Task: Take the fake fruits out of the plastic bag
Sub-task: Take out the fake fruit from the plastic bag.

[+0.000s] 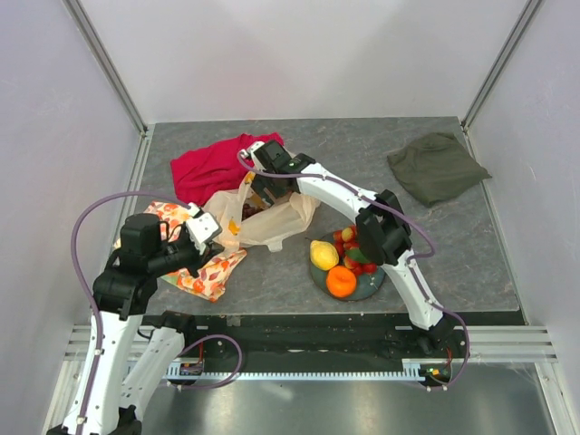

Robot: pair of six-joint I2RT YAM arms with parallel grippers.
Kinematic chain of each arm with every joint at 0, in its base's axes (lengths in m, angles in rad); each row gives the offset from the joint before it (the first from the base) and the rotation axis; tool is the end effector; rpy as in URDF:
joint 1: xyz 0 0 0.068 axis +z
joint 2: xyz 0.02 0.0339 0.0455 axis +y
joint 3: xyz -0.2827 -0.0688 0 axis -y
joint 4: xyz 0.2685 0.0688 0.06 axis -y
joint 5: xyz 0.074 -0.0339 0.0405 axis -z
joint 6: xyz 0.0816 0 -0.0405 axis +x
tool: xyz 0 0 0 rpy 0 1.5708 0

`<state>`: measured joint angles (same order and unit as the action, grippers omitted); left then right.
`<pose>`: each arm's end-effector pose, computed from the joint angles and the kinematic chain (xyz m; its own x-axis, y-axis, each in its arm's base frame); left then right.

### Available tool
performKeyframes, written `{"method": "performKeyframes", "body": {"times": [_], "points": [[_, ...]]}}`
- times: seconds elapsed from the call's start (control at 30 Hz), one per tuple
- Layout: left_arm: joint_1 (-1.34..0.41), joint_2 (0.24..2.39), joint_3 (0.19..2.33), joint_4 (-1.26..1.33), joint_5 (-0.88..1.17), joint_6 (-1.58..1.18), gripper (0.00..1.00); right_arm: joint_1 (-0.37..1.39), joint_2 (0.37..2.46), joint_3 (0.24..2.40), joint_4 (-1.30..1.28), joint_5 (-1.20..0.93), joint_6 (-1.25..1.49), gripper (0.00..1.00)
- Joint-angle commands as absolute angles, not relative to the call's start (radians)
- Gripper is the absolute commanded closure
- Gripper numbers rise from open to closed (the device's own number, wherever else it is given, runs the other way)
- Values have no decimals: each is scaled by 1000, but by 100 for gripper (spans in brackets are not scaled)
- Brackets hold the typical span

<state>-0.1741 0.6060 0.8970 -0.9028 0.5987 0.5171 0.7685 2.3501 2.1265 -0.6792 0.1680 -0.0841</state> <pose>0.1333 -0.0701 0.3278 -0.1963 0.4492 -0.8716 0.7990 0.5886 0.1233 0.4333 0.3999 0.1923 -0.5111 -0.6093 -0.6062 -0.6561 0.7322 -0.1828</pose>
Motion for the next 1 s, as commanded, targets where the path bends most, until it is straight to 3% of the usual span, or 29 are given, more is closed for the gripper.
{"method": "performKeyframes", "body": {"times": [0.0,0.23,0.57,0.6,0.73,0.97], "points": [[-179,586,986,-969,719,574,98,765,2397,2201,-638,224,-25,9],[-179,598,1008,-1025,759,574,98,765,2462,2290,-612,311,-2,11],[-181,611,1005,-1035,756,606,98,765,2540,2373,-586,272,37,9],[-181,612,1005,-1035,755,607,98,765,2543,2369,-583,268,34,12],[-181,609,1000,-1034,750,597,98,765,2554,2368,-557,262,31,42],[-181,620,980,-997,735,581,98,764,2473,2341,-554,221,-17,69]]}}
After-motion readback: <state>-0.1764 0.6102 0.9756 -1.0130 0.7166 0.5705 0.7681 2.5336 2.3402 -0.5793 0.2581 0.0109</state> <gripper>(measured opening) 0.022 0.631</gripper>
